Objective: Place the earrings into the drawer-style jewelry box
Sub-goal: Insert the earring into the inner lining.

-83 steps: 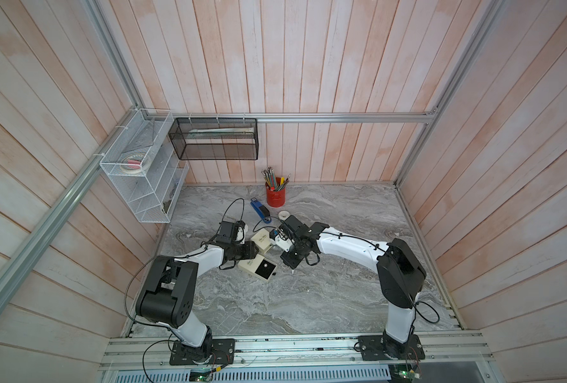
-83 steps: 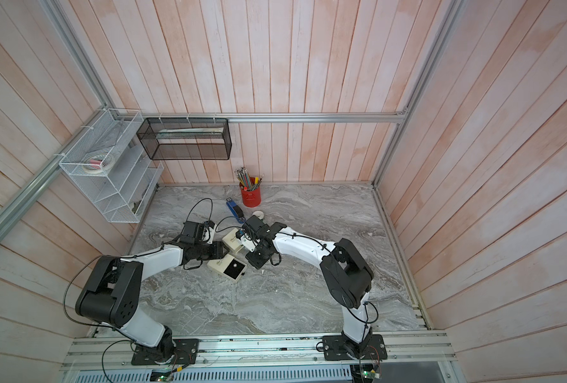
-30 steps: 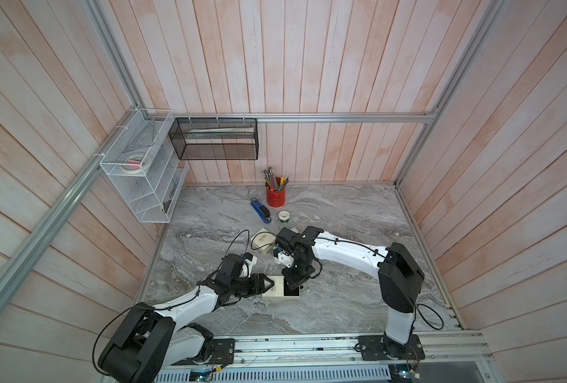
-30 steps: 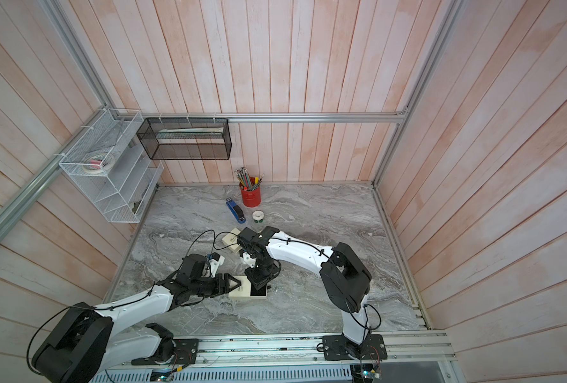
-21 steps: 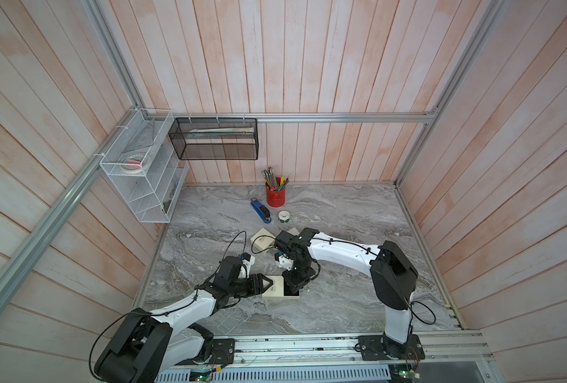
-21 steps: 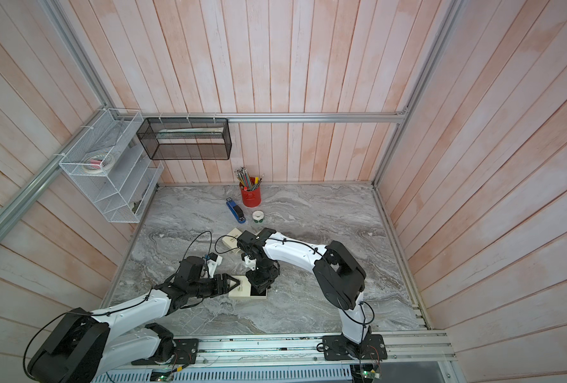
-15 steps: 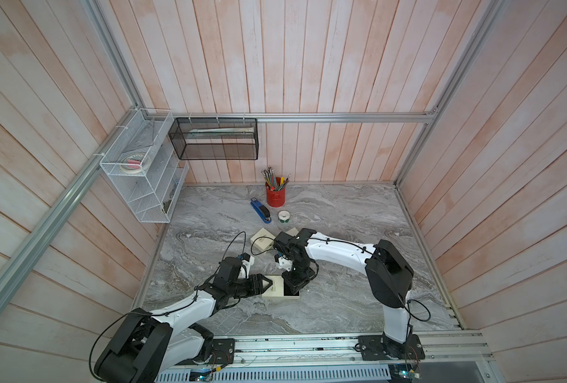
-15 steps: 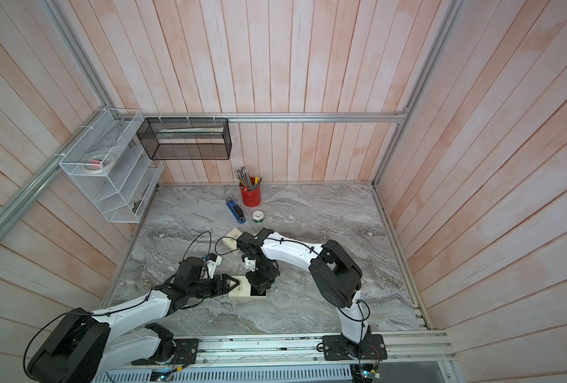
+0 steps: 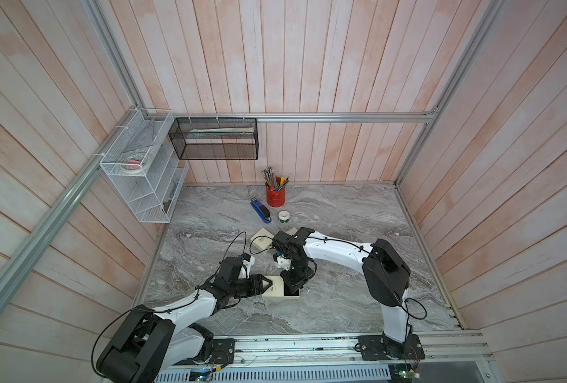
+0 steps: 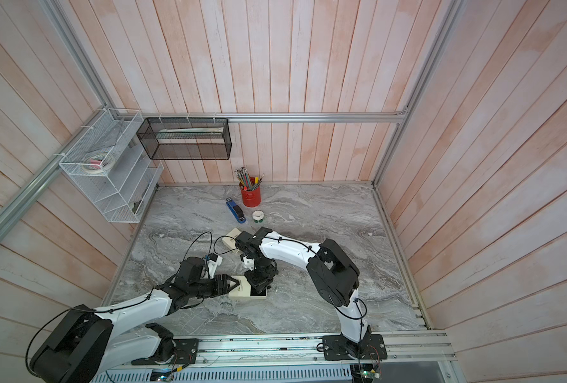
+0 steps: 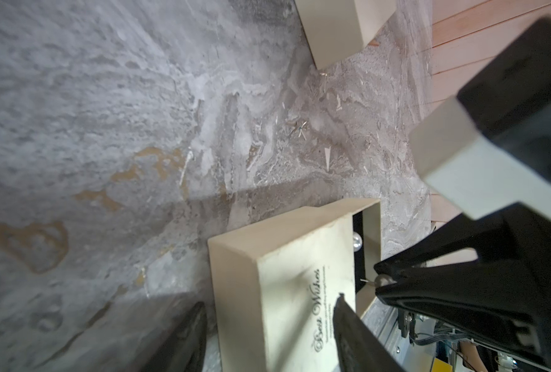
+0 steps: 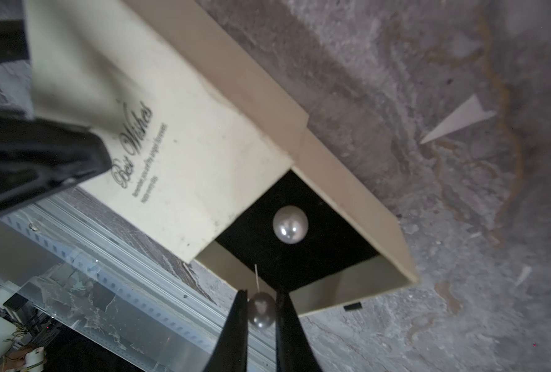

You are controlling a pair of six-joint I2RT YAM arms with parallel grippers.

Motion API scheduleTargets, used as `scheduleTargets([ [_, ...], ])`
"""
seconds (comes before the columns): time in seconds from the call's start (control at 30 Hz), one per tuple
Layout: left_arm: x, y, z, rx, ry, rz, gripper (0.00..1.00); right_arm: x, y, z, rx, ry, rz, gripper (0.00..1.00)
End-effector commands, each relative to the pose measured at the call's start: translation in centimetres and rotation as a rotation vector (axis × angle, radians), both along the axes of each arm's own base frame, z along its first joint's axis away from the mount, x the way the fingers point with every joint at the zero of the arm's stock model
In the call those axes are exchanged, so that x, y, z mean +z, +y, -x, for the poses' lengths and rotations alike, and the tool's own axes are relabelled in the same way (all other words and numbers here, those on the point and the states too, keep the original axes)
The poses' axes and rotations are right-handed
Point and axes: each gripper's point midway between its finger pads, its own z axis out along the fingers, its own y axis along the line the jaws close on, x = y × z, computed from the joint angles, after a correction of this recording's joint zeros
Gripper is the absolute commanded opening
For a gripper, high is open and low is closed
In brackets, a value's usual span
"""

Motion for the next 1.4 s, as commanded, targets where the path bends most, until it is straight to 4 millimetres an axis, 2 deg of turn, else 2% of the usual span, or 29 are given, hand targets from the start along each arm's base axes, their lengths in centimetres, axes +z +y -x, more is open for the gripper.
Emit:
scheduleTargets([
  [0.0,-0.2,0.0,0.0,-0.011,-0.017,-0.007,0.63,-0.3,-0.1,0.0,0.011,0.019,0.017,0.00],
  [0.93,-0.3,-0.2,0.0,-0.033,-0.017,-0.013,0.62,-1.6,0.7,-0.9,0.009,0.023,0.024,0.00],
  [1.37,-0.6,-0.1,-0.1,-0.029,-0.016,-0.026,0.62,-1.5,1.1,-1.5,0.001,-0.002,0.030,0.00],
])
